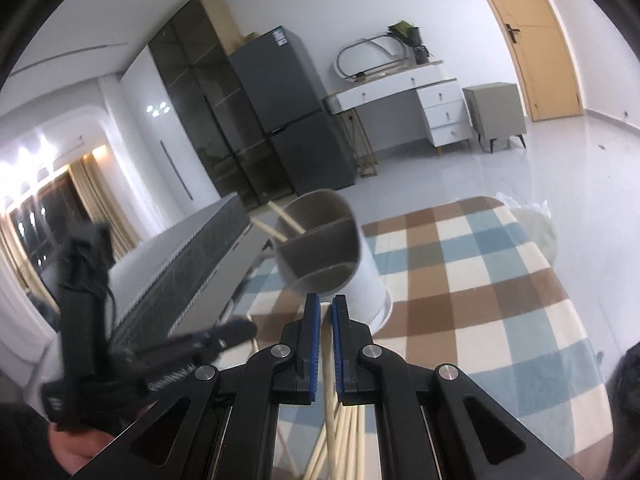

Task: Organize utensils
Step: 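Carry both chopsticks over the utensil holder and lower them inside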

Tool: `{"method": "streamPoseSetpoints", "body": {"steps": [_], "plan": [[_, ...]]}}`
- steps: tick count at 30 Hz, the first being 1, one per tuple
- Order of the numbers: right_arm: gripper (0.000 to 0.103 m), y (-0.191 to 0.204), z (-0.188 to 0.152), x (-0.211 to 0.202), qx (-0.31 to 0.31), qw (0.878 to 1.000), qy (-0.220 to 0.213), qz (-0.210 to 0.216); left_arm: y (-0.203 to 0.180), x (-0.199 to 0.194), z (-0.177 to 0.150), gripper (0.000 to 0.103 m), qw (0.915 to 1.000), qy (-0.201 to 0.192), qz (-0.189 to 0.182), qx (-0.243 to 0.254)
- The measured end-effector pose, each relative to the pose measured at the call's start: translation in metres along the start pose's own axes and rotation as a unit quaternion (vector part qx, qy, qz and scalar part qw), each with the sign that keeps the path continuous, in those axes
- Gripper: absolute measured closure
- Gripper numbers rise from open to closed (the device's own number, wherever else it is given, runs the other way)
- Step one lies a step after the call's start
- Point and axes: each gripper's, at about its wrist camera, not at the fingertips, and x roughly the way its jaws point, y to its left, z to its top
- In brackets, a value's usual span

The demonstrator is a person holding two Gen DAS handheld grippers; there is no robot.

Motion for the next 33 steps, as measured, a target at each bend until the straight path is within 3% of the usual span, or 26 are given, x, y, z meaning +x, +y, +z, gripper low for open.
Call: {"method": "streamPoseSetpoints", "body": {"steps": [15, 24, 33], "plan": [[0.098, 0.013, 0.007, -0.033, -0.006, 0.999, -0.04, -0.03, -0.001, -0.021, 0.005, 0.103, 0.9989, 0.024, -0.023, 0.034], [0.098, 0.023, 0.025, -0.037, -0.026, 0.997, -0.064, -0.029, 0.006, -0.041, 0.021, 0.103, 0.9987, 0.016, -0.047, 0.013], [0.098, 0.03, 0.061, -0.02, -0.043, 0.996, -0.074, -0.02, 0.023, -0.052, 0.063, 0.103, 0.9982, 0.008, -0.056, -0.019]]}}
